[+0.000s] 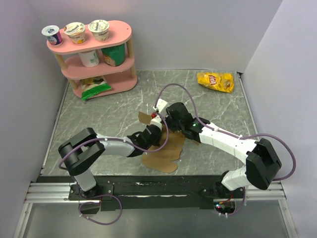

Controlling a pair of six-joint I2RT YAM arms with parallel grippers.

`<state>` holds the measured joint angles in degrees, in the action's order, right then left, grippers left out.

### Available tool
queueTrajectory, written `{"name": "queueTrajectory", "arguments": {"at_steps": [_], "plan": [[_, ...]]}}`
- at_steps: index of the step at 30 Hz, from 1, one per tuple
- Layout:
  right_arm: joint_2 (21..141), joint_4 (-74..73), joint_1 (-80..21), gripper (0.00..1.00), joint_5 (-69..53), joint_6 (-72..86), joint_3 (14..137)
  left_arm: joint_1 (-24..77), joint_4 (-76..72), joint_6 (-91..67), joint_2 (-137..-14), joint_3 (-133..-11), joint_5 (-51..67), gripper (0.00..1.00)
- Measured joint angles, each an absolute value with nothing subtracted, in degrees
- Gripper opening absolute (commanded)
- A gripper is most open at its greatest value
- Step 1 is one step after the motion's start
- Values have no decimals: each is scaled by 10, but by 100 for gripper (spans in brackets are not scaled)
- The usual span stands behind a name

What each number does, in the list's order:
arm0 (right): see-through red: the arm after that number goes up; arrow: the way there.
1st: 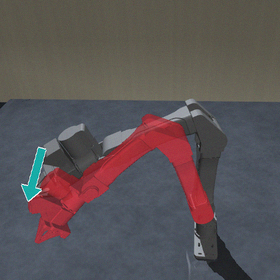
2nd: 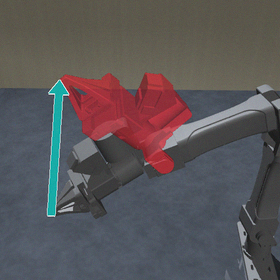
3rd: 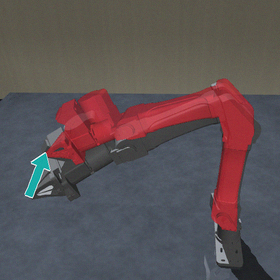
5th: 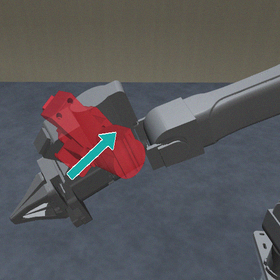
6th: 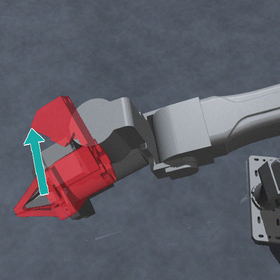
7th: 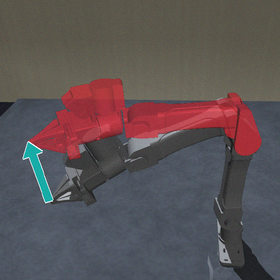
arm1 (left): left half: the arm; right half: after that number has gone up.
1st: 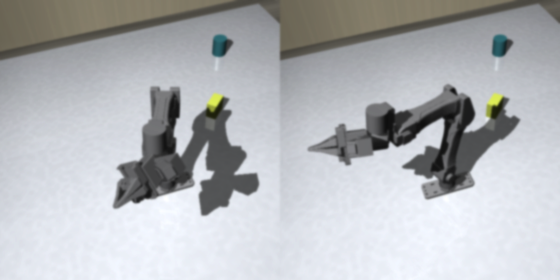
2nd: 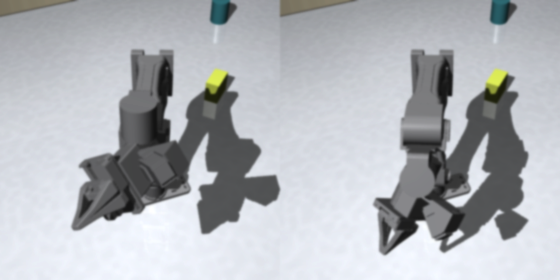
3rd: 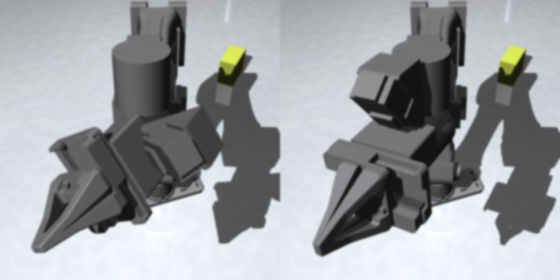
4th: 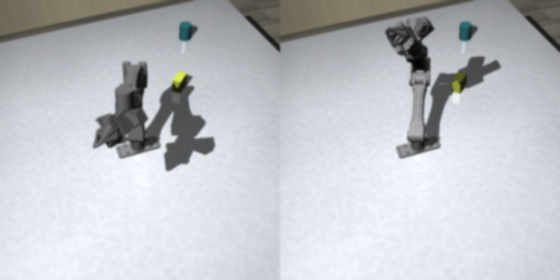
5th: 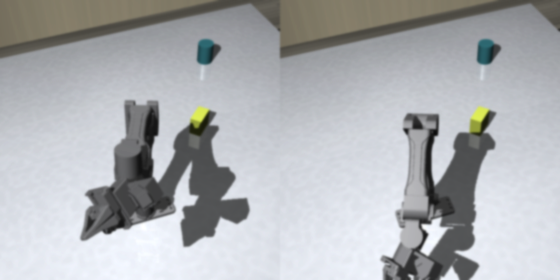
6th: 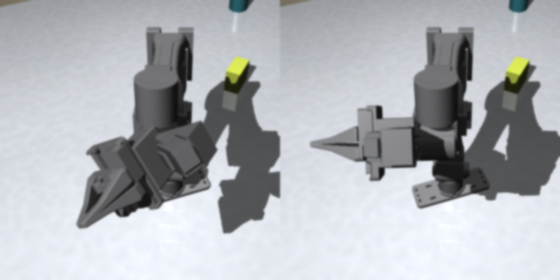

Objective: Fold the paper box

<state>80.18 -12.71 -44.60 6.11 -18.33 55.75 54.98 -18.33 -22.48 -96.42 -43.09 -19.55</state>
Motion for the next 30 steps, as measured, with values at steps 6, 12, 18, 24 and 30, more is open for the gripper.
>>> {"name": "queueTrajectory", "arguments": {"at_steps": [6, 12, 18, 24, 30], "plan": [[801, -108, -449, 0, 81, -176, 547, 564, -176, -268, -969, -436, -222, 66], [792, -102, -448, 0, 73, -181, 540, 569, -137, -276, -877, -387, -208, 87], [785, -107, -442, 0, 43, -192, 538, 554, -134, -250, -737, -322, -158, 93], [763, -116, -432, 0, -10, -206, 529, 422, -166, -199, -646, -274, -33, 97], [754, -128, -423, 0, -46, -216, 529, 372, -189, -128, -665, -306, 107, 82]]}}
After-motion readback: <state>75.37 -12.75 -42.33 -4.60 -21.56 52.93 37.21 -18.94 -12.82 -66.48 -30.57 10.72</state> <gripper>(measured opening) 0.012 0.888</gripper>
